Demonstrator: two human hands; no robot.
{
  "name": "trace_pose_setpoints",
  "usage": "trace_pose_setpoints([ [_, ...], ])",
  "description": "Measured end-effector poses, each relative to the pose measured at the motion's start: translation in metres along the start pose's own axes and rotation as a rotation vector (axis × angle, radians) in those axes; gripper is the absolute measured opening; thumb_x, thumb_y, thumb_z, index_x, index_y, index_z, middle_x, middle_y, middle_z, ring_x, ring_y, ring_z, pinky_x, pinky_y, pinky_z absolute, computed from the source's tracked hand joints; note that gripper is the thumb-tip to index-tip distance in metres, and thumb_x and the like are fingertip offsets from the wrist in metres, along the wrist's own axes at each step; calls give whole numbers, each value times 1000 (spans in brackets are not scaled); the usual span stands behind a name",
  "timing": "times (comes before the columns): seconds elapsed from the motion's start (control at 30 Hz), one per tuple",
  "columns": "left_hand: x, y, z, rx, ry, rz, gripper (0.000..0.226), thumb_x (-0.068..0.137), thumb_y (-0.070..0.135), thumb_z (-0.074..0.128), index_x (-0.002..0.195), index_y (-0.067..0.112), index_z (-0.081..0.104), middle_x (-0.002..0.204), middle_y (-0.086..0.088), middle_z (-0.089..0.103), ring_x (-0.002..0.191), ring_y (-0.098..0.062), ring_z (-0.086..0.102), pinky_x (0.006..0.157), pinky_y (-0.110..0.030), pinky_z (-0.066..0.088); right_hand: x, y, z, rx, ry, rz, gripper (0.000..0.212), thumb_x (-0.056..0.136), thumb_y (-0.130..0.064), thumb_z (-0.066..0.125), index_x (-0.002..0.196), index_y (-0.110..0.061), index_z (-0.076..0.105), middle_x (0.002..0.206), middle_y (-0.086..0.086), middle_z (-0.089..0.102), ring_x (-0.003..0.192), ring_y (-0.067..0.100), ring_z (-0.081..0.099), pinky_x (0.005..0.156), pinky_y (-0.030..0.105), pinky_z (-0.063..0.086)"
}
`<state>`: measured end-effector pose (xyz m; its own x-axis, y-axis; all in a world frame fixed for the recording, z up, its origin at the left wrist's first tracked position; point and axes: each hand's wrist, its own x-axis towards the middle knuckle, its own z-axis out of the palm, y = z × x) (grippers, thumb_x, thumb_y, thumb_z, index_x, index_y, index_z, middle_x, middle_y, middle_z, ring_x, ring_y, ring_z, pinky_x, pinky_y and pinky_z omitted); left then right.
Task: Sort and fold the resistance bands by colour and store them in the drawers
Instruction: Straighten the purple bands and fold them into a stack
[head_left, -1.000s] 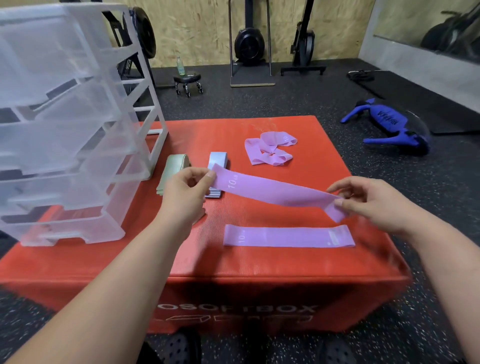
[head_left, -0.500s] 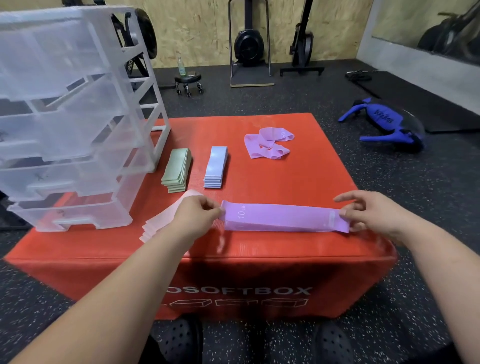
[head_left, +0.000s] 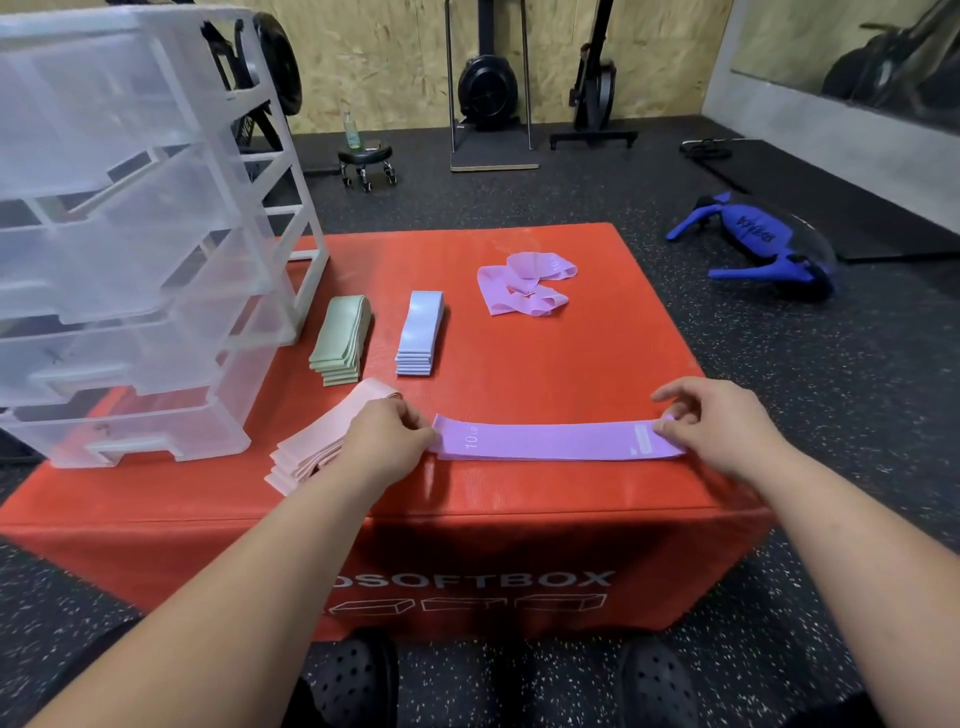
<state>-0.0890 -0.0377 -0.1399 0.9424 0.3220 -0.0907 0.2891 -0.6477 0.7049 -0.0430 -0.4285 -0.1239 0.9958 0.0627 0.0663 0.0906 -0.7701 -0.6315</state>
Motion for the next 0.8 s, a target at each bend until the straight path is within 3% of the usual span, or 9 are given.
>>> trace_pose_setpoints([
  [0.07,-1,1,1,39,-6,9,11,78,18,82,73,19,72,77,5,72,75,-16,66,65,-29,46,0,2,2,-38,8,-20,30,78,-14,87,99,-30,75,77,-9,72,65,5,65,70,15,44],
  [0.17,-4,4,1,136,2,53,9,78,22,80,78,21,72,80,5,72,81,-19,68,72,-33,53,0,3,3,-109,2,-55,32,75,-17,90,96,-34,73,83,-9,68,72,10,65,75,23,47],
  [0.37,-4,4,-5,213,25,194,26,86,31,80,107,24,66,84,6,68,82,-19,65,70,-31,43,0,4,-10,-128,-55,-108,35,78,-31,90,107,-36,73,105,-11,69,88,6,66,85,28,48],
  [0.47,0,2,-12,219,-41,385,44,84,31,85,123,23,67,106,6,65,92,-15,63,83,-32,49,-3,8,-19,-128,-224,-120,53,68,-38,95,115,-43,71,114,-25,69,102,0,67,95,29,53],
  [0.57,1,-3,-16,301,-186,488,65,79,32,90,138,28,62,127,9,65,108,-14,61,95,-33,49,-5,12,-20,-134,-281,-117,62,65,-27,97,118,-45,71,114,-29,70,108,-3,66,99,27,53],
  [0.67,0,-5,-13,399,-186,557,61,81,36,86,137,33,62,127,12,68,106,-14,58,95,-35,49,-6,11,-19,-139,-265,-124,58,67,-17,96,115,-40,74,109,-27,71,103,-8,65,100,26,54],
  [0.8,-2,0,-15,428,-152,633,47,85,35,82,130,29,68,120,10,69,105,-18,61,94,-35,48,-5,8,-19,-160,-276,-126,53,69,-17,96,111,-40,75,110,-25,70,102,-3,66,101,28,54],
])
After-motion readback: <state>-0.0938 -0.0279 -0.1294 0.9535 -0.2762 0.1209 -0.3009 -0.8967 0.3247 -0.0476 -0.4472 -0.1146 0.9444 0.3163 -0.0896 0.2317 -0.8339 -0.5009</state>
